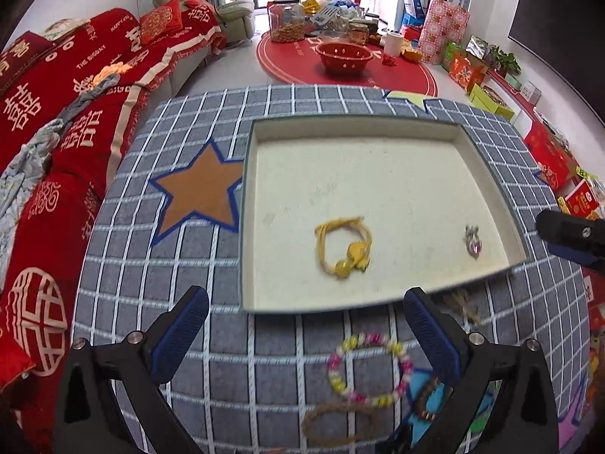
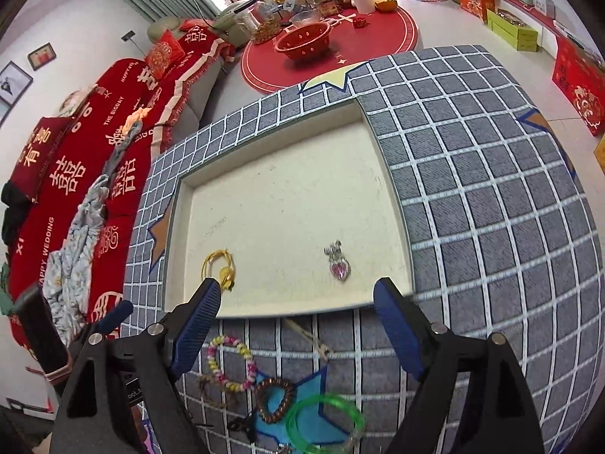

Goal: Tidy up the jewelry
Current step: 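Move the left tool to the braided bracelet while the right tool reaches the green bangle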

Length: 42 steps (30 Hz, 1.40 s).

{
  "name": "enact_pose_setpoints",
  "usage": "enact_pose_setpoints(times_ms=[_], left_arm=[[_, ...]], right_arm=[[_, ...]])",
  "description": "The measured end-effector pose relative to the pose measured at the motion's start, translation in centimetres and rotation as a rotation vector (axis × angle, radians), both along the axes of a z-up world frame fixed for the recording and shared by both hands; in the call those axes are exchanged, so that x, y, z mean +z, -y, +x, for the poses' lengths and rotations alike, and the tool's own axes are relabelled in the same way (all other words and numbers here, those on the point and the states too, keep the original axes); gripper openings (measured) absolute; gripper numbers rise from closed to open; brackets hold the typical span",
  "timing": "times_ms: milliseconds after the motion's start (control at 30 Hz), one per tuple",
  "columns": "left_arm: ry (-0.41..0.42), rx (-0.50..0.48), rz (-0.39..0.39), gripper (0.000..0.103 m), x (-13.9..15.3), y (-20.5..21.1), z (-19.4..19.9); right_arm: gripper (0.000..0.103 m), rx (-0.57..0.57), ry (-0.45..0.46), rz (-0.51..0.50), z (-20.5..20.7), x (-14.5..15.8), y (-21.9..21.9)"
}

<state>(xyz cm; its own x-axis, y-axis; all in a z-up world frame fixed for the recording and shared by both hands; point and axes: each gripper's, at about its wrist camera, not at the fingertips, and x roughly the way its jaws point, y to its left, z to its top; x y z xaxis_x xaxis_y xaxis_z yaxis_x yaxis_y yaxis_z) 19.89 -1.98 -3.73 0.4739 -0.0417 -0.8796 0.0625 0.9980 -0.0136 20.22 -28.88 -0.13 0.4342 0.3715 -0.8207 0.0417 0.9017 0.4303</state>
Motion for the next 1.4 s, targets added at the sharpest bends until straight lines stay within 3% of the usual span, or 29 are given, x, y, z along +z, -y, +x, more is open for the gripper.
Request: enact_pose_setpoints(times_ms=[400, 767, 1033, 1400], left_arm=[[-0.133, -0.028, -0.029, 0.103, -2.9, -2.3, -6.5], [-0.193, -0.01, -0.013, 0.103, -4.9, -3.1, -8.0], [-0.176, -0.059, -0.003, 0.103, -5.4, -2.8, -7.1], [-0.161, -0.114, 0.008, 0.103, -5.8, -1.7, -5.2]], right_arm=[[0.086, -0.01, -0.054, 0.015, -7.3, -1.3, 0.0], [0.088, -0.001, -0.233, -0.073, -12.4, -5.4, -0.8], [0.088, -0.08, -0.249, -0.104, -13.2, -6.2, 0.6], [0.087, -0.005, -0.222, -0.231, -9.9, -6.6, -1.5]])
